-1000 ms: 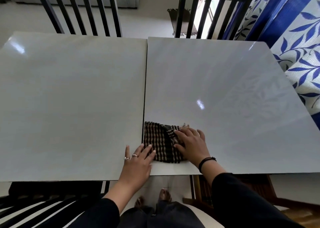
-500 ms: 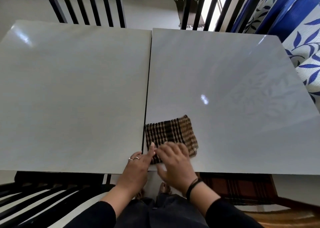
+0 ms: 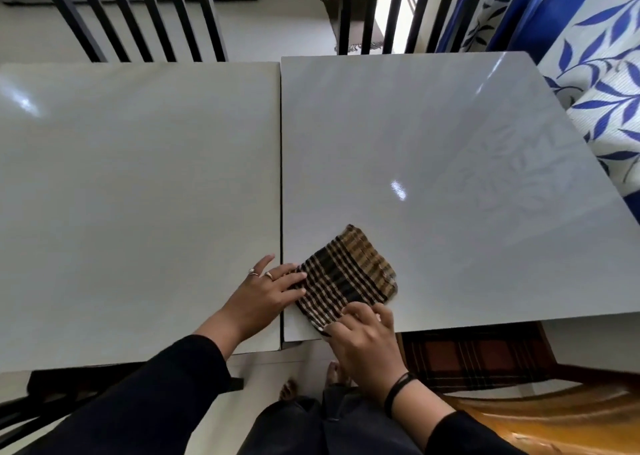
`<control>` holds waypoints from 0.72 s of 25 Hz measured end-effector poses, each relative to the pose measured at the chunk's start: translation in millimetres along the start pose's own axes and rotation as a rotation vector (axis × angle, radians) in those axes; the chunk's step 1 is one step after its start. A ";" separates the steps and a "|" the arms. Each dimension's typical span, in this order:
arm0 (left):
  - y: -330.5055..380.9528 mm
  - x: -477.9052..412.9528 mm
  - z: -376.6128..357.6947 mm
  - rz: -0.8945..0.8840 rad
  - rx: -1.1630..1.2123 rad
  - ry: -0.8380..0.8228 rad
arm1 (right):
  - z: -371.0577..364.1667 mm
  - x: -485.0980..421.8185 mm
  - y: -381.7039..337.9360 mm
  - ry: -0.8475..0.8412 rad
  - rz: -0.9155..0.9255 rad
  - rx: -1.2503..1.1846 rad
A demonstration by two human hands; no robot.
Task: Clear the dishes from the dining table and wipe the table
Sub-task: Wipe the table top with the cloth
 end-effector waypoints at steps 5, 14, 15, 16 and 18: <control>-14.2 -56.9 34.4 -0.039 0.114 0.212 | 41.1 -7.3 59.0 0.276 -0.550 -0.411; -7.9 -145.0 0.5 0.179 0.222 -0.145 | 6.0 -20.0 139.4 -0.135 -1.009 -0.355; -5.8 -129.8 -0.2 0.202 0.233 -0.097 | 6.4 -28.3 131.2 -0.105 -0.853 -0.273; -3.9 -111.3 0.1 0.237 0.237 -0.030 | 9.2 -39.9 119.8 -0.068 -0.655 -0.200; -1.7 -65.6 -2.1 0.338 0.220 0.101 | 9.8 -65.9 99.5 -0.041 -0.255 -0.082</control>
Point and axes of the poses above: each hand's wrist, its own x-axis away from the middle knuckle, its own z-axis out of the back of the hand, y = z × x, the point moved 6 cm from there along -x, towards the middle knuckle, and after that the axes turned 2 degrees about -z, right-handed, at the moved point
